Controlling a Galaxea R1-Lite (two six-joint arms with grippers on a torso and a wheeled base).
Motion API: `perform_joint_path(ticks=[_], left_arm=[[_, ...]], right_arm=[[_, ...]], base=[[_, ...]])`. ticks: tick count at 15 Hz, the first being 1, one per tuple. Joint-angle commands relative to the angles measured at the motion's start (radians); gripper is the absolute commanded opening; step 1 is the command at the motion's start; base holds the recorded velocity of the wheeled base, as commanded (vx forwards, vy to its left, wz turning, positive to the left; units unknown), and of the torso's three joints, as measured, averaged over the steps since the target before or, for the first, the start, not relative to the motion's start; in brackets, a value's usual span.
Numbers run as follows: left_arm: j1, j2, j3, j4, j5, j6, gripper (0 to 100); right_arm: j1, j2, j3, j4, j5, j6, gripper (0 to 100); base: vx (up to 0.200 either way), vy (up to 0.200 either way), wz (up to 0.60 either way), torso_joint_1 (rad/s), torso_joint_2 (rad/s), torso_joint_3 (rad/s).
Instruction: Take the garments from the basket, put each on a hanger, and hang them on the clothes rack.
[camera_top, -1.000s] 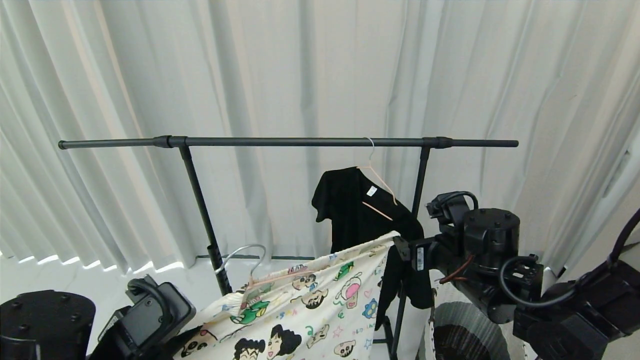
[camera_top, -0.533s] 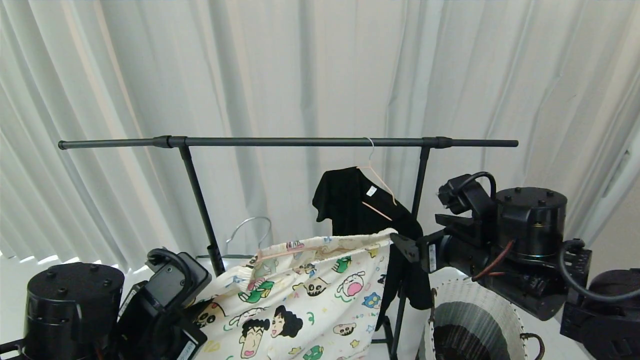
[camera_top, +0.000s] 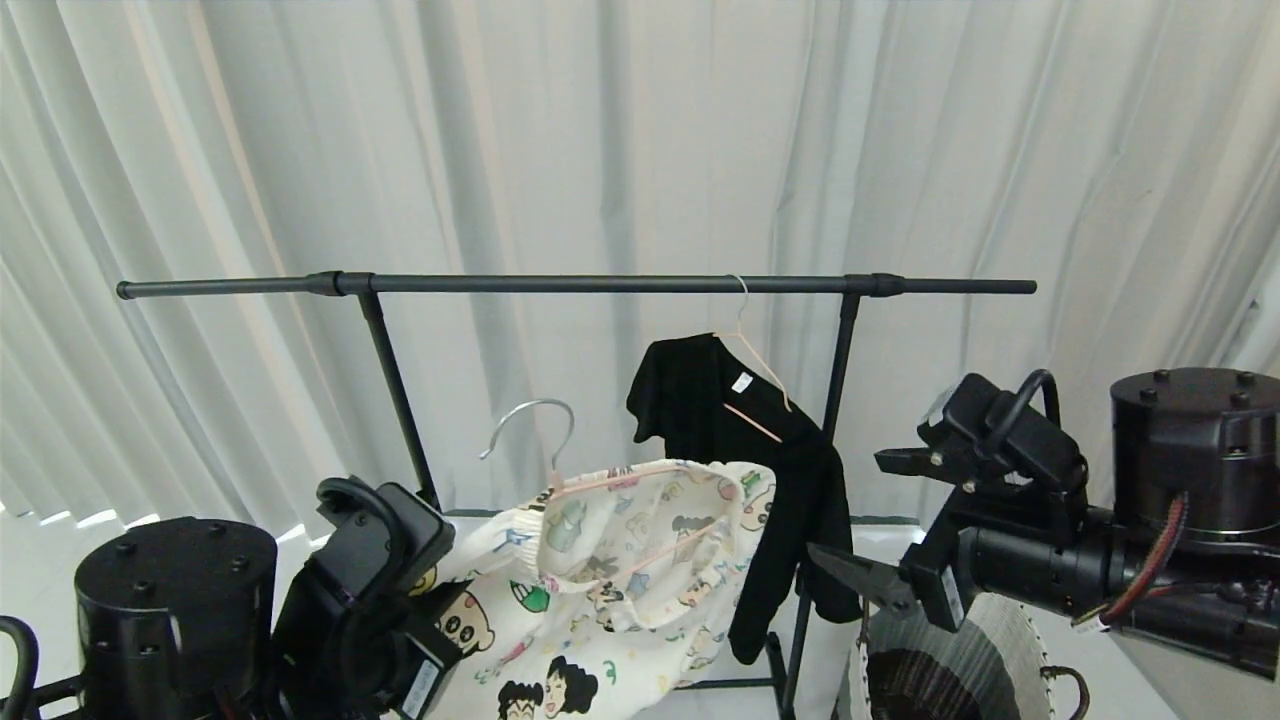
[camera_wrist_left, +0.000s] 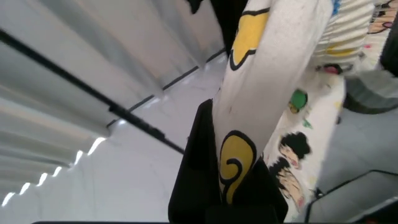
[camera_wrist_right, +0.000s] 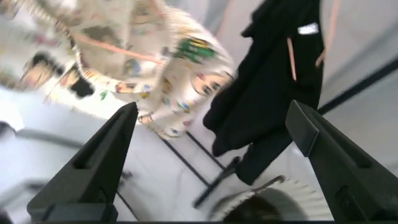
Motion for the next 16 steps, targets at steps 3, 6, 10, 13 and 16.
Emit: perform_joint_path(ticks=[3, 6, 10, 13, 16], left_arm=[[-0.128, 0.047, 0.004, 0.000, -0.003, -0.013, 0], [-0.169, 0.087, -0.011, 0.000, 0.000, -0.008, 0], [-0.229, 0.099, -0.014, 0.000, -0.001, -0.007, 0], [-0.273, 0.099, -0.014, 0.000, -0.004, -0.007, 0], [-0.304, 0.093, -0.014, 0.000, -0.004, -0.004, 0]], right_arm=[[0.038, -0.036, -0.018, 0.141, 0.124, -0.239, 100], [0.121, -0.027, -0.020, 0.216, 0.150, -0.300, 100], [0.154, 0.043, -0.081, 0.253, 0.150, -0.302, 100], [0.160, 0.100, -0.127, 0.281, 0.150, -0.310, 100], [0.159, 0.145, -0.130, 0.284, 0.150, -0.323, 100]], base=[[0.000, 0.000, 0.00, 0.000, 0.00, 0.000], [0.000, 0.000, 0.00, 0.000, 0.00, 0.000], [0.000, 0.000, 0.00, 0.000, 0.00, 0.000], [0.000, 0.000, 0.00, 0.000, 0.00, 0.000], [0.000, 0.000, 0.00, 0.000, 0.00, 0.000]])
